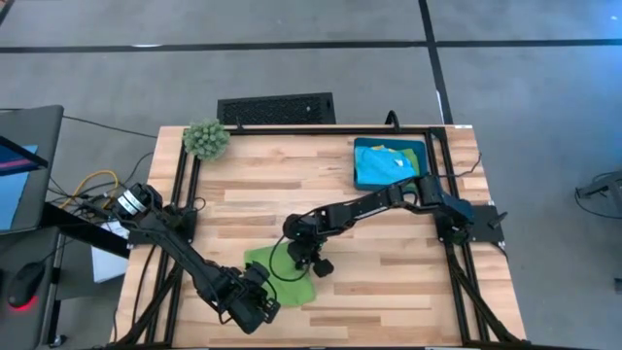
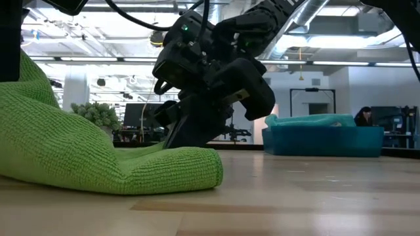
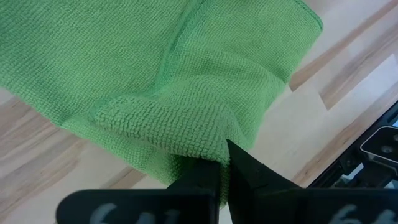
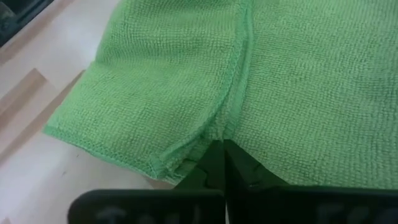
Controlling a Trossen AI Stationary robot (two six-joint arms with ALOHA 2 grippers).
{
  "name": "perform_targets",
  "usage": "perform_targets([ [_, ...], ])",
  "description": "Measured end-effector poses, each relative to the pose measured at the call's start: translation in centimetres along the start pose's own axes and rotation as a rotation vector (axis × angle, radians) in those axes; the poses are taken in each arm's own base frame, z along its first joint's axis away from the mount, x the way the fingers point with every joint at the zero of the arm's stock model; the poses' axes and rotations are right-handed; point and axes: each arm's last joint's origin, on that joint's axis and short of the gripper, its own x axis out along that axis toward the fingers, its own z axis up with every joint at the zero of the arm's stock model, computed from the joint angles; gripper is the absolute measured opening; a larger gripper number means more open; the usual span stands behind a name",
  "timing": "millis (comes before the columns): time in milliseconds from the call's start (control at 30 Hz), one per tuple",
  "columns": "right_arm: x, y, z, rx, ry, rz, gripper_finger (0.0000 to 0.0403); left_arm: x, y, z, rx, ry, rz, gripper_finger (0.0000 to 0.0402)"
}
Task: Fold microfiber towels
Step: Fold the green microfiber cloth
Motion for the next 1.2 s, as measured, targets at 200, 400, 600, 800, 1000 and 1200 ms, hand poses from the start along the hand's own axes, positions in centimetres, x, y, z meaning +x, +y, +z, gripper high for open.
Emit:
perform_targets([
  [200,-0.2,0.1,0.1,-0.006,0.001,-0.002,0.0005,0.0,0.0,0.0,-0.019,-0.007,-0.001,0.0],
  [400,-1.7,0.6,1.0,-0.006,0.009,-0.007,0.0003,0.0,0.0,-0.1,-0.022,-0.014,0.0,0.0],
  [600,-3.6,1.5,2.7,-0.058,-0.037,-0.022,0.0002,-0.1,0.4,-0.1,-0.018,-0.014,0.036,0.0],
  [800,-5.5,2.4,4.2,-0.09,-0.062,-0.049,0.0001,-0.1,0.5,-0.1,-0.016,-0.028,0.047,0.0],
  [1000,-6.3,2.7,4.8,-0.105,-0.066,-0.103,0.0002,-0.1,0.5,0.0,-0.014,-0.035,0.047,0.0],
  [1200,-5.3,2.4,3.9,-0.079,-0.023,-0.086,0.0004,-0.1,0.5,-0.1,-0.004,-0.034,0.046,0.0],
])
